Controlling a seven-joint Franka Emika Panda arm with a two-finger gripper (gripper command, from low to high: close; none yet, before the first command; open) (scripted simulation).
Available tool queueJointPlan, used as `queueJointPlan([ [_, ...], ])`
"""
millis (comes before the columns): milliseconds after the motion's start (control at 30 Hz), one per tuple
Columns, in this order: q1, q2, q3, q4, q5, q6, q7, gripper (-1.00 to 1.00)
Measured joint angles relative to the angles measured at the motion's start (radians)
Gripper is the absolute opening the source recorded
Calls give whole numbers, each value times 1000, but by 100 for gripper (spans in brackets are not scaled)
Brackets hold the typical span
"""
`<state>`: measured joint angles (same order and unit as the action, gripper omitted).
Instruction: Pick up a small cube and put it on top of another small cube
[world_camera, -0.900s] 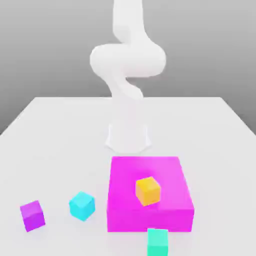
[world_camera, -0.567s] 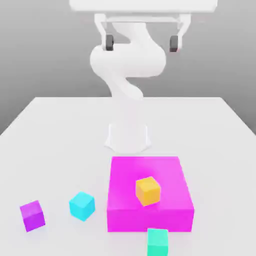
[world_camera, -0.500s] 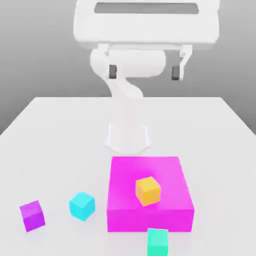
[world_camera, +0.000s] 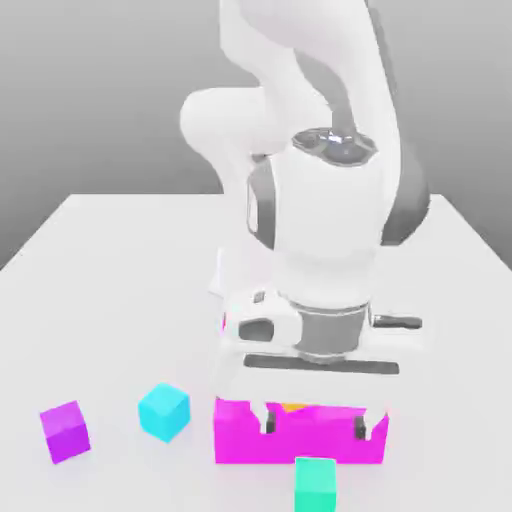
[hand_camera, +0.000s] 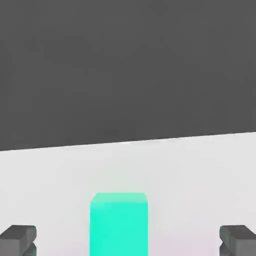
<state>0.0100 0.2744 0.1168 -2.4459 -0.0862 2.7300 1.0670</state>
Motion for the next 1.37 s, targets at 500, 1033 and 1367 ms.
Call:
queueJointPlan([
  [500, 19, 84, -20, 12, -10, 61, 11, -100],
  [1033, 18, -492, -16, -228, 101, -273, -412, -100],
  [1367, 28, -401, -25, -298, 111, -113, -471, 100],
])
